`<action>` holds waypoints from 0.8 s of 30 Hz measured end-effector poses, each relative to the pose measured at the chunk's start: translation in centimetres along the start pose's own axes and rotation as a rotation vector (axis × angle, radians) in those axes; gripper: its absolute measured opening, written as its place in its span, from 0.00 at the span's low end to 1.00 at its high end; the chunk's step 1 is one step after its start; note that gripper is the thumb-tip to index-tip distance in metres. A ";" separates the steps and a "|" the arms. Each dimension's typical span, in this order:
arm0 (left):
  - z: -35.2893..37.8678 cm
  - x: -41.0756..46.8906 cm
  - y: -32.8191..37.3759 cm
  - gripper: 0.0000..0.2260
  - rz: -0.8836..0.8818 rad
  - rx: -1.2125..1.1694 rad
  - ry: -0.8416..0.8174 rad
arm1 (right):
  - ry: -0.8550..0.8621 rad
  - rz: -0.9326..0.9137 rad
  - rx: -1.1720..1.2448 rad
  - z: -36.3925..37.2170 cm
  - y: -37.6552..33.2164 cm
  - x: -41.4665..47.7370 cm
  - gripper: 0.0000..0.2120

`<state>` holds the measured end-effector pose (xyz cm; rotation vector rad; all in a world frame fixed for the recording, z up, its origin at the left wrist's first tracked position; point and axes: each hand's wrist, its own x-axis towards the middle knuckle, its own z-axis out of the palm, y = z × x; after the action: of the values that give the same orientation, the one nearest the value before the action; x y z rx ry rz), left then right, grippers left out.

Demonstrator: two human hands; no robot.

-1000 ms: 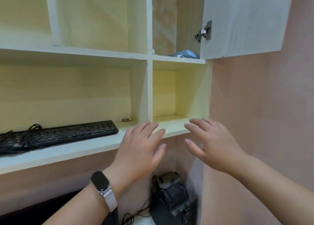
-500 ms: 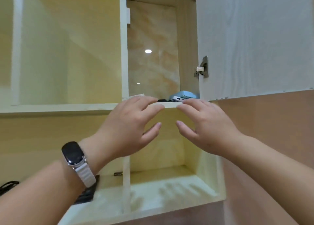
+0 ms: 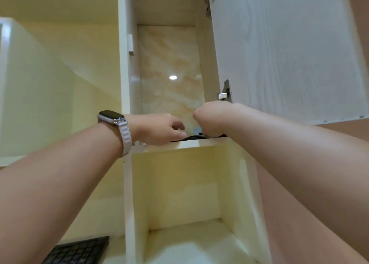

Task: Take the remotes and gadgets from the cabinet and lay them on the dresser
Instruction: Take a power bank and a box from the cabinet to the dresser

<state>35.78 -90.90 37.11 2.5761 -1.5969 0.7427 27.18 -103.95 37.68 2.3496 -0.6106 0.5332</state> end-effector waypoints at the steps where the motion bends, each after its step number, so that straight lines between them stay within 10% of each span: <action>1: 0.2 0.2 0.0 0.19 -0.020 -0.010 -0.019 | 0.006 -0.010 -0.037 0.1 0.0 0.2 0.05; 12: 2.0 0.9 -0.8 0.13 -0.037 -0.179 0.088 | 0.109 0.014 -0.085 0.9 -0.3 1.3 0.13; 24: 3.2 -2.6 -1.5 0.13 0.130 -0.135 0.407 | 0.839 0.176 0.433 3.5 -1.2 -3.6 0.05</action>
<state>37.28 -88.81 33.56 2.0737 -1.6222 1.0467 25.65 -104.48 32.74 2.1501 -0.3102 1.7473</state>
